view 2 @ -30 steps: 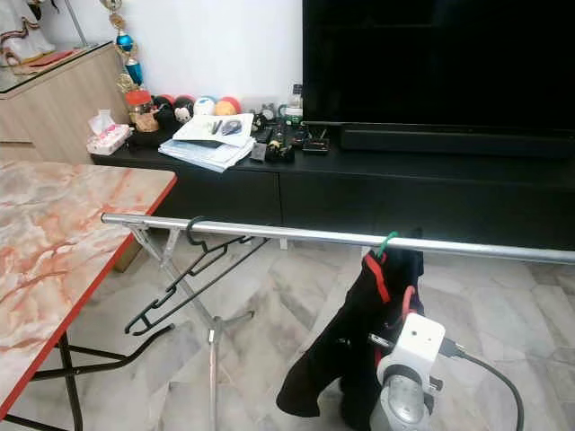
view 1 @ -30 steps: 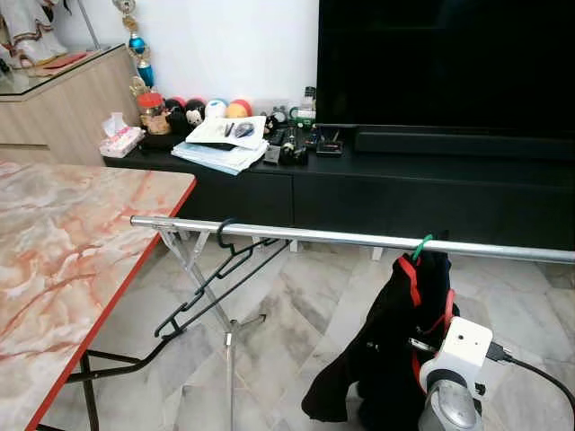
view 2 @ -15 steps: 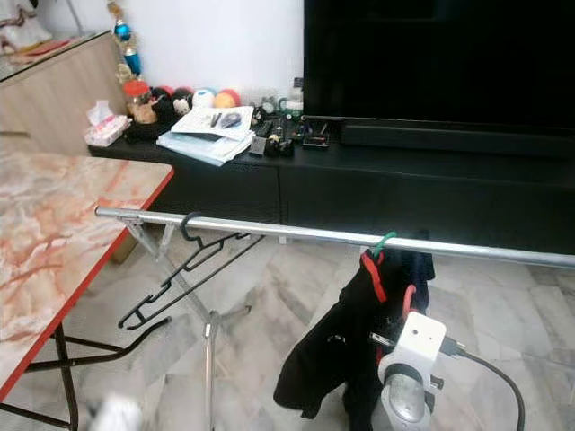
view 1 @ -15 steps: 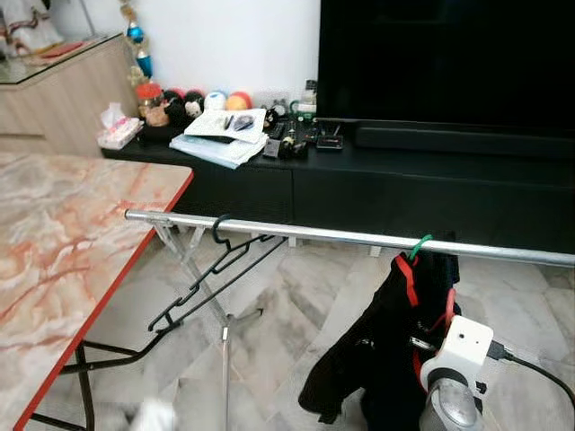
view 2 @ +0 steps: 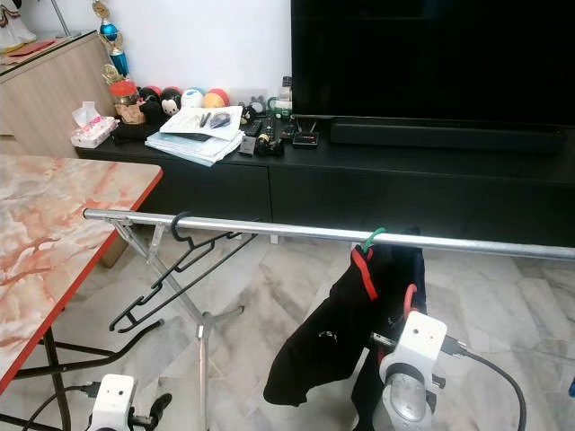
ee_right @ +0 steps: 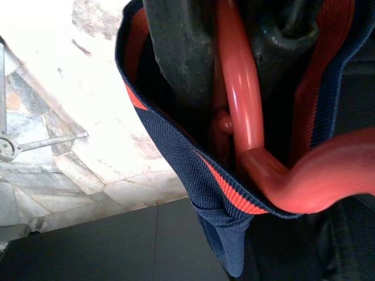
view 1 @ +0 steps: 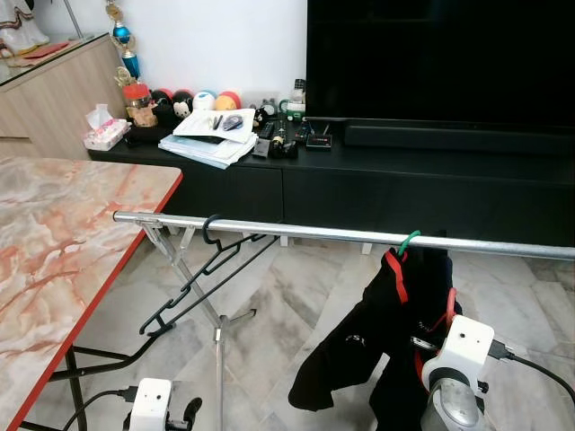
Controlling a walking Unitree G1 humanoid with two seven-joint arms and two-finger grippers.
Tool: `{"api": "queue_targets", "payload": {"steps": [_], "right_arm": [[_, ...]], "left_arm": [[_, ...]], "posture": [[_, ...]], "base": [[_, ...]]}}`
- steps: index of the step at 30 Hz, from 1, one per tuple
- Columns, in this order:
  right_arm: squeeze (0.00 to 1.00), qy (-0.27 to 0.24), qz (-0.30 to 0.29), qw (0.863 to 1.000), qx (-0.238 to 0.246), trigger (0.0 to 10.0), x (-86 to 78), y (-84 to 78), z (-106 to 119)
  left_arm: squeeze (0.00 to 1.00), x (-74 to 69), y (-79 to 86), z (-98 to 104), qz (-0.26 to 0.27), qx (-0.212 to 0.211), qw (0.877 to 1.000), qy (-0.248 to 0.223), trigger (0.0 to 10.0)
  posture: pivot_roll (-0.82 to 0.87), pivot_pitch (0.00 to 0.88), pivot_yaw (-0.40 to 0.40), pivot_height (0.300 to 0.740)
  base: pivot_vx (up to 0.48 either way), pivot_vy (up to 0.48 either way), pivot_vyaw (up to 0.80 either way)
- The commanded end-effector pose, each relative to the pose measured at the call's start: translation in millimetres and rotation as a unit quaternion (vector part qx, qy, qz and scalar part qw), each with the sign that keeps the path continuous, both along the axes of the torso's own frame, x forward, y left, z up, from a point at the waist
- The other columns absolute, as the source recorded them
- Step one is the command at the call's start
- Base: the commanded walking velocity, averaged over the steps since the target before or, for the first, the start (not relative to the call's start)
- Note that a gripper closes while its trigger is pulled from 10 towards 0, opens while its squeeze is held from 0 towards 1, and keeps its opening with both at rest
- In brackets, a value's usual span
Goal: Hang hanger
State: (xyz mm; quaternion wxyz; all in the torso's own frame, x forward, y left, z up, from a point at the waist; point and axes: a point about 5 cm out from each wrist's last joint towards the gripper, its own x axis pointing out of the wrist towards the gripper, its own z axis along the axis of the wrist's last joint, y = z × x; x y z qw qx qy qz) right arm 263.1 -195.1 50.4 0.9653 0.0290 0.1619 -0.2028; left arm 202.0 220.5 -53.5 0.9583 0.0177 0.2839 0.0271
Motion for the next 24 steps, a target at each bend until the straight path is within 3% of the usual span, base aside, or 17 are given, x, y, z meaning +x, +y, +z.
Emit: {"api": "queue_targets", "payload": {"steps": [1,6,24], "right_arm": [[0.00,-0.026,0.007,1.000,-0.003,10.0,4.1,2.9,7.8],[0.00,-0.042,0.010,0.999,-0.004,10.0,1.8,1.2,12.1],[0.00,-0.032,-0.008,0.999,0.002,10.0,-1.4,-1.7,7.1]], "left_arm": [[0.00,-13.3,5.2,-7.9,0.024,-0.013,0.999,0.026,10.0],[0.00,-14.4,3.3,-8.5,0.022,-0.036,0.999,0.022,10.0],[0.00,-25.6,8.5,-15.7,0.015,-0.037,0.997,0.061,10.0]], "posture": [[0.05,0.061,0.047,0.740],[0.04,0.064,0.041,0.740],[0.02,0.037,0.065,0.740]], "base": [[0.000,0.000,0.00],[0.000,0.000,0.00],[0.000,0.000,-0.05]]}}
